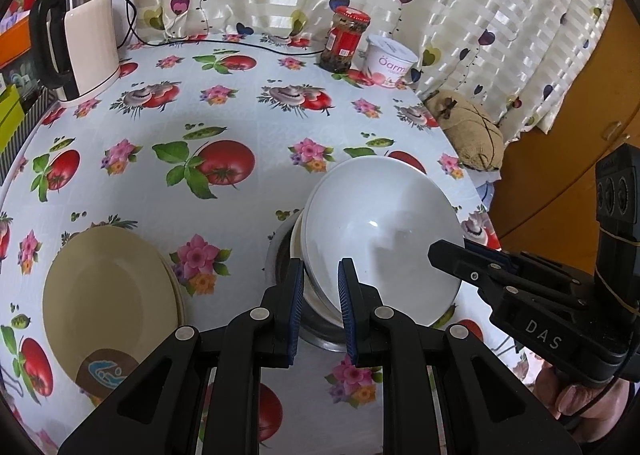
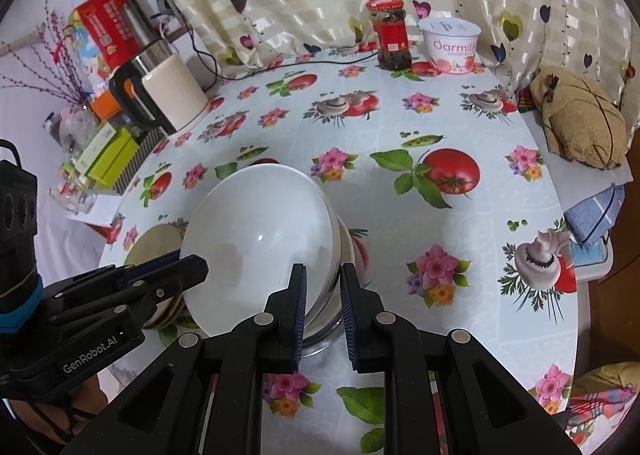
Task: Organize plates and bowls
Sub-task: 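Lower the white bowl into the nested bowls in the steel bowl, then close both grippers on the rim of the steel bowl stack, then lift the bowl stack with both grippers and tilt it up, then carry the bowl stack with both grippers over the beige plate stack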
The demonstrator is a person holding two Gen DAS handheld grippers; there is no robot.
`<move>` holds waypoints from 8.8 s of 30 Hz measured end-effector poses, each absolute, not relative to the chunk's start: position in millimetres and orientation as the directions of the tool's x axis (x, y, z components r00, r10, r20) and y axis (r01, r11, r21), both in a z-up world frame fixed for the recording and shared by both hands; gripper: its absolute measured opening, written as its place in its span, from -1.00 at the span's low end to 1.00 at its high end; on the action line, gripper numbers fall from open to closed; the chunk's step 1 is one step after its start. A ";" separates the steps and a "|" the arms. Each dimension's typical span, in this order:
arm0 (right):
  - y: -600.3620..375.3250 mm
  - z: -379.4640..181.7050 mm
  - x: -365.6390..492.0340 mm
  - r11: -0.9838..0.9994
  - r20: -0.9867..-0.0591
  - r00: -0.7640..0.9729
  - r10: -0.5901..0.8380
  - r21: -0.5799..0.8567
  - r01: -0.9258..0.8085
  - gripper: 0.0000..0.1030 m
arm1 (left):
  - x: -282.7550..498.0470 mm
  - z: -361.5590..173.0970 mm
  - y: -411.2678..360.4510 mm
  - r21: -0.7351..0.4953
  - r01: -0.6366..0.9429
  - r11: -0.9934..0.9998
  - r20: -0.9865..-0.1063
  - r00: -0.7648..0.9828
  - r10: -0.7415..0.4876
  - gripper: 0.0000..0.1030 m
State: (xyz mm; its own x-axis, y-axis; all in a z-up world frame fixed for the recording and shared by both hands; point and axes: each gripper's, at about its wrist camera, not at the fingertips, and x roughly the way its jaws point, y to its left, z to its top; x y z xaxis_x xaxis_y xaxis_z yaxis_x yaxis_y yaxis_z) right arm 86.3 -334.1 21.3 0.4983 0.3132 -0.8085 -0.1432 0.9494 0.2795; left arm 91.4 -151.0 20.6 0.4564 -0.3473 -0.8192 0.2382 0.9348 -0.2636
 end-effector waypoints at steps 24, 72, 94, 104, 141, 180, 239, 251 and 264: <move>-331.1 10.3 93.6 0.955 -0.831 0.470 0.297 0.260 -0.145 -0.62 | 93.9 8.4 -151.0 -0.272 0.231 0.934 -0.834 0.427 -0.348 -0.64; -334.9 12.4 88.3 0.960 -0.805 0.522 0.281 0.228 -0.164 -0.62 | 98.7 11.1 -142.3 -0.317 0.244 0.916 -0.788 0.470 -0.398 -0.64; -357.3 30.8 64.2 0.948 -0.746 0.585 0.318 0.257 -0.187 -0.24 | 89.2 23.6 -121.7 -0.297 0.221 0.929 -0.750 0.549 -0.370 -0.64; -368.7 28.6 58.0 0.943 -0.723 0.607 0.331 0.267 -0.197 -0.20 | 83.6 20.1 -116.1 -0.250 0.214 0.945 -0.752 0.572 -0.328 -0.64; -380.1 2.3 63.7 0.909 -0.747 0.526 0.405 0.390 -0.146 0.01 | 85.2 -1.4 -106.8 -0.319 0.217 0.923 -0.777 0.497 -0.385 -0.64; -379.2 -34.9 84.0 0.858 -0.758 0.431 0.489 0.507 -0.080 -0.63 | 105.9 -26.8 -109.2 -0.402 0.196 0.894 -0.800 0.400 -0.447 -0.64; -366.9 -43.8 92.6 0.851 -0.762 0.403 0.508 0.517 -0.096 -0.77 | 110.5 -39.2 -124.8 -0.353 0.227 0.908 -0.821 0.391 -0.417 -0.77; -370.8 -42.5 90.1 0.845 -0.755 0.404 0.516 0.526 -0.095 -0.77 | 109.5 -41.4 -125.2 -0.357 0.234 0.904 -0.821 0.383 -0.423 -0.77; -368.4 -43.8 91.6 0.849 -0.758 0.402 0.513 0.516 -0.110 -0.77 | 109.2 -42.7 -124.5 -0.361 0.252 0.898 -0.810 0.393 -0.435 -0.77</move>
